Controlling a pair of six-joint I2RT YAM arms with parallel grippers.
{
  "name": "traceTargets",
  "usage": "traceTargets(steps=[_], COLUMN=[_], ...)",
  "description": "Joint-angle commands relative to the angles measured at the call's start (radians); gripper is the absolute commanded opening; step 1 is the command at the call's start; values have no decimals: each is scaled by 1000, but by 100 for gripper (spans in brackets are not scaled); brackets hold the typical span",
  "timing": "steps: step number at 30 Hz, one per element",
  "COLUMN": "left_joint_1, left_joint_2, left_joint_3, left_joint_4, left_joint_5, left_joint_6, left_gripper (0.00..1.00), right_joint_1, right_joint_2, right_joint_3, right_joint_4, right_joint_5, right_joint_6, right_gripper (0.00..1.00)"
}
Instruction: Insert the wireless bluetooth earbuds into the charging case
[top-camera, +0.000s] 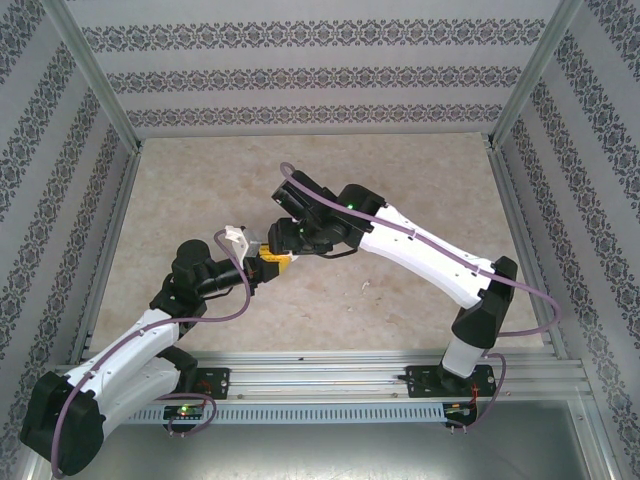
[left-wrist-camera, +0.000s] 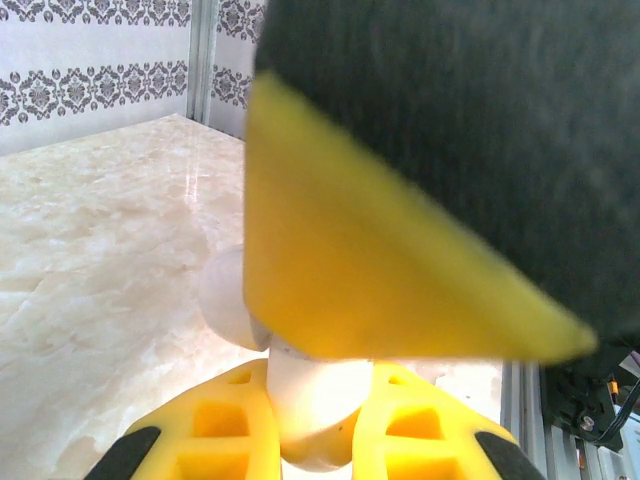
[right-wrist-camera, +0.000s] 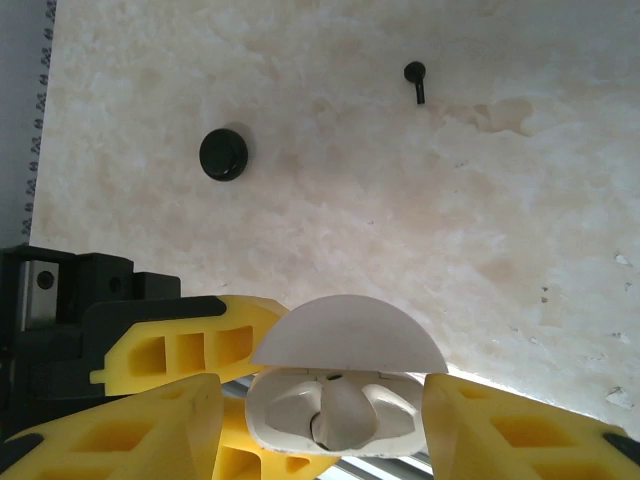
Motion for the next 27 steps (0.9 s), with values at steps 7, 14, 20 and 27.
traceTargets(steps=[7, 14, 20, 27], left_joint_1=[-13, -13, -13, -14], left_joint_2=[-18, -19, -19, -19], left_joint_3=[-5, -3, 0, 2], left_joint_4=[44, 43, 44, 44], left_joint_5=[-12, -4, 0, 2], left_joint_6=[25, 25, 25, 23], left_gripper=[0, 0, 0, 0], right_joint_1=[-8, -15, -18, -20], right_joint_2=[-102, -89, -79, -77], right_joint_3=[-104, -127, -138, -148], right_joint_4=[79, 111, 123, 129], right_joint_5=[22, -15, -28, -41], right_joint_6=[83, 96, 94, 93], right_gripper=[48, 40, 36, 31])
